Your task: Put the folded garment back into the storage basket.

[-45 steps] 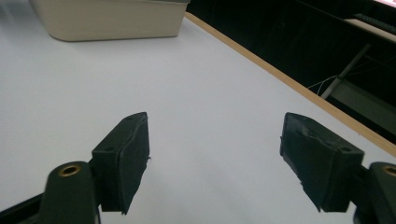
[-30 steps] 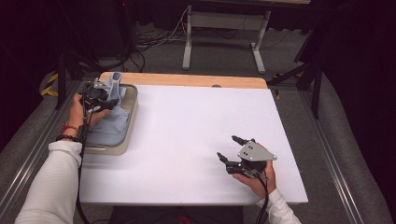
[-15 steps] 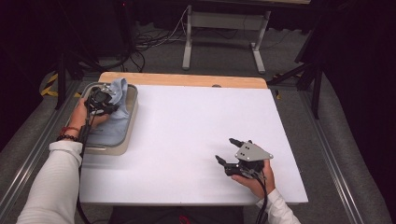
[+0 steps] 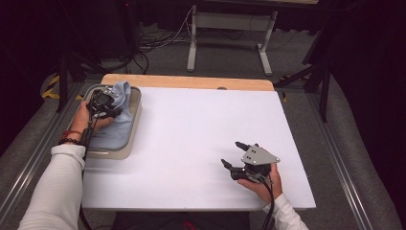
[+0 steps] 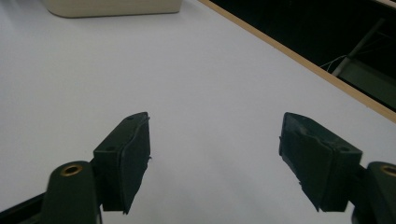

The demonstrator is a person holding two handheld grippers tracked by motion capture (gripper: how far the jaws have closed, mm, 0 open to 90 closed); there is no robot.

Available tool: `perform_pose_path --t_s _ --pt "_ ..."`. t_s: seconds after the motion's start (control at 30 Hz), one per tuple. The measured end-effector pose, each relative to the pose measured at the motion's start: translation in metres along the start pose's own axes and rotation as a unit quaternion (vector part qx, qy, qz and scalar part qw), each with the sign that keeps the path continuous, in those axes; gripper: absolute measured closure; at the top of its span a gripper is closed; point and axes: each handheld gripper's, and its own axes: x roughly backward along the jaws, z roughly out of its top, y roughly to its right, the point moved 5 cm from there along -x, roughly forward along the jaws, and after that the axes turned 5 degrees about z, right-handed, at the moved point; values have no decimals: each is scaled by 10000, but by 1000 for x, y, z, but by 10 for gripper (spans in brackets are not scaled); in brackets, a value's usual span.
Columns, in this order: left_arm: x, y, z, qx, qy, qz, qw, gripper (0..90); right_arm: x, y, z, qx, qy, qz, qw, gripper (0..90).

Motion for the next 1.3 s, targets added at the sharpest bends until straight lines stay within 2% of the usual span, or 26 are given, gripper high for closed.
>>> perform_pose_path --t_s 0.07,0.13,0.17,0.2,0.23,0.3,0.37,0.43,0.47,0.5,0.53,0.57,0.6,0.63,0.67,0.73,0.77,0.8,0.87,0.97,1.07,1.1,1.13,1.17,1.27,1.3 --pt "3 -1 1 59 85 -26 9999 622 0 0 0 3 8 -6 10000 255" --pt "11 -3 4 86 317 46 9995 529 1 1 1 9 23 -23 10000 255" --pt "11 -3 4 86 317 46 9995 510 1 1 1 9 23 -23 10000 255" --pt "16 -4 6 67 467 46 9989 510 1 2 1 15 27 -37 10000 255" --pt "19 -5 7 93 561 50 9984 448 2 2 1 28 38 -67 10000 255" --pt "25 -5 11 133 747 8 9971 402 3 3 2 25 44 -79 10000 255" --pt "26 -7 19 221 777 58 9967 324 4 4 2 15 57 -103 9999 255" --pt "26 -10 24 318 853 231 9956 314 4 4 2 24 57 -127 9999 255" --pt "26 -10 24 318 853 231 9956 281 5 5 2 26 65 -146 9999 255" --pt "23 -12 27 321 869 416 9948 281 5 5 2 26 65 -146 9999 255" --pt "19 -14 32 398 800 494 9948 251 6 5 3 38 71 -156 9998 254" --pt "15 -15 36 480 881 436 9940 232 7 6 2 30 113 -184 9998 254" --pt "13 -16 39 522 917 510 9931 233 7 7 2 25 105 -201 9997 254" --pt "13 -16 39 522 917 510 9931 231 7 7 2 25 105 -201 9997 254" --pt "9 -16 43 621 869 521 9929 231 7 9 1 -10 95 -213 9997 254" --pt "7 -16 49 751 907 428 9921 228 5 11 -1 -85 83 -232 9997 254" --pt "5 -16 52 675 897 524 9923 243 5 12 -1 -79 65 -241 9997 254" --pt "0 -15 53 680 743 544 9934 250 4 12 -2 -85 56 -246 9996 253" --pt "-9 -16 55 602 577 683 9942 285 4 11 -2 -83 38 -237 9997 254" --pt "-14 -15 56 581 531 718 9943 331 3 11 -2 -92 16 -231 9997 253" --pt "-17 -13 55 375 411 860 9947 602 4 11 -3 -85 7 -252 9996 253" --pt "-16 -13 54 389 382 921 9943 692 4 12 -4 -84 2 -257 9996 254" --pt "-14 -14 53 393 333 819 9953 778 3 12 -4 -113 1 -241 9996 254" --pt "-14 -13 52 370 288 740 9962 791 3 12 -4 -123 -1 -234 9997 254" --pt "-15 -6 49 61 88 471 9988 816 4 11 -4 -91 0 -223 9997 254" --pt "-15 -6 49 61 88 471 9988 819 4 11 -4 -92 8 -213 9997 254"
